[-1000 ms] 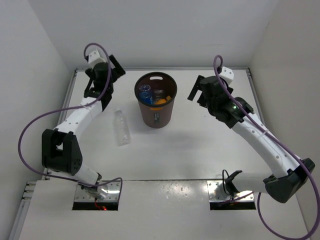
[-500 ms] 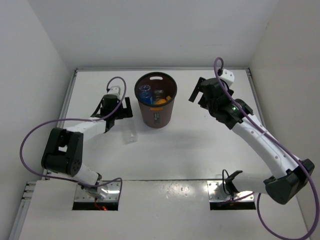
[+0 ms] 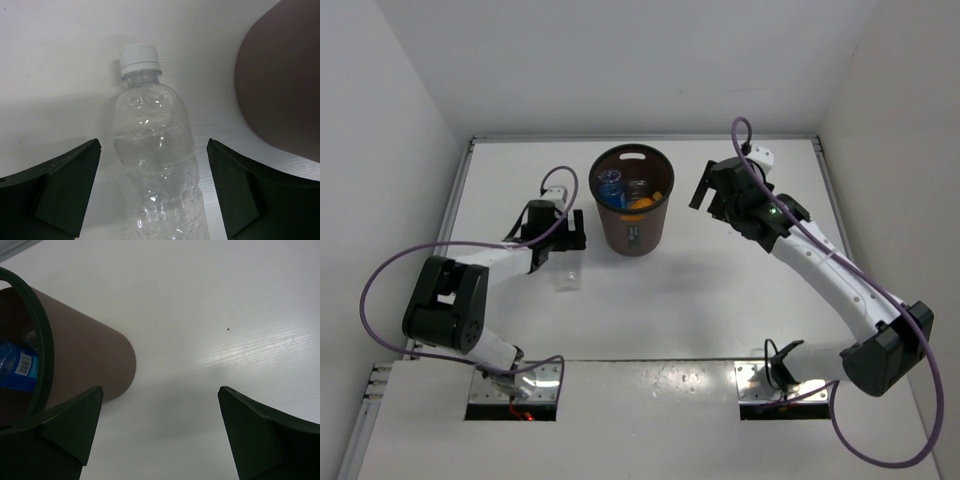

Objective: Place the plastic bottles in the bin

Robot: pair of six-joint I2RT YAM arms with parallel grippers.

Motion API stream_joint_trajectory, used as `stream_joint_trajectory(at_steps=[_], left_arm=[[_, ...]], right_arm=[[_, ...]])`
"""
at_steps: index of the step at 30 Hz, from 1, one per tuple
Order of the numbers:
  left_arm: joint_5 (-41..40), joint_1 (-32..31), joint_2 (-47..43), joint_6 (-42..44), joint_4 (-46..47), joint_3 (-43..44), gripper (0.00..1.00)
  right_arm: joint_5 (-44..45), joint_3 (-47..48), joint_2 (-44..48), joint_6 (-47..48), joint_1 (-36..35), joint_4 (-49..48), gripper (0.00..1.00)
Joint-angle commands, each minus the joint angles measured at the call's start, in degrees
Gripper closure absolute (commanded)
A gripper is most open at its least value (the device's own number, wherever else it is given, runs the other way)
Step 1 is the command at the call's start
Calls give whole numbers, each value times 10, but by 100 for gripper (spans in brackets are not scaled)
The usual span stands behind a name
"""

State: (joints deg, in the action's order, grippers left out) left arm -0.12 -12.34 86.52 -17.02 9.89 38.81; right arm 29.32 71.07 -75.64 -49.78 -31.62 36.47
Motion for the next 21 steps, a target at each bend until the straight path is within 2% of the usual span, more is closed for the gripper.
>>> stream_joint_trajectory(at_steps=[1, 2, 5, 6, 8, 9, 12, 15, 18, 21], left_arm=[[6, -2, 9, 18, -14, 22, 7], [6, -2, 9, 18, -14, 22, 13], [15, -2, 9, 24, -22, 22, 21], [21, -2, 9, 33, -22, 22, 29], [27, -2, 9, 44, -22, 22, 39], [27, -2, 4, 54, -22, 28, 51], [-23, -2, -1, 54, -28, 55, 65], [-85, -2, 5, 30, -22, 108, 66], [-111, 3, 23, -10, 10, 172, 68], [-130, 3, 55, -38, 15, 297, 72]], right_arm=[[7, 14, 17, -10, 3, -10, 1], [7, 14, 23, -10, 8, -10, 1], [13, 8, 23, -10, 9, -5, 1], [13, 8, 23, -10, 9, -5, 1], [13, 8, 23, -10, 14, 0, 1], [13, 8, 23, -10, 14, 0, 1], [7, 3, 23, -10, 14, 0, 1], [2, 3, 23, -10, 19, 0, 1], [2, 3, 29, -10, 19, 0, 1], [2, -9, 40, -10, 24, 0, 1]])
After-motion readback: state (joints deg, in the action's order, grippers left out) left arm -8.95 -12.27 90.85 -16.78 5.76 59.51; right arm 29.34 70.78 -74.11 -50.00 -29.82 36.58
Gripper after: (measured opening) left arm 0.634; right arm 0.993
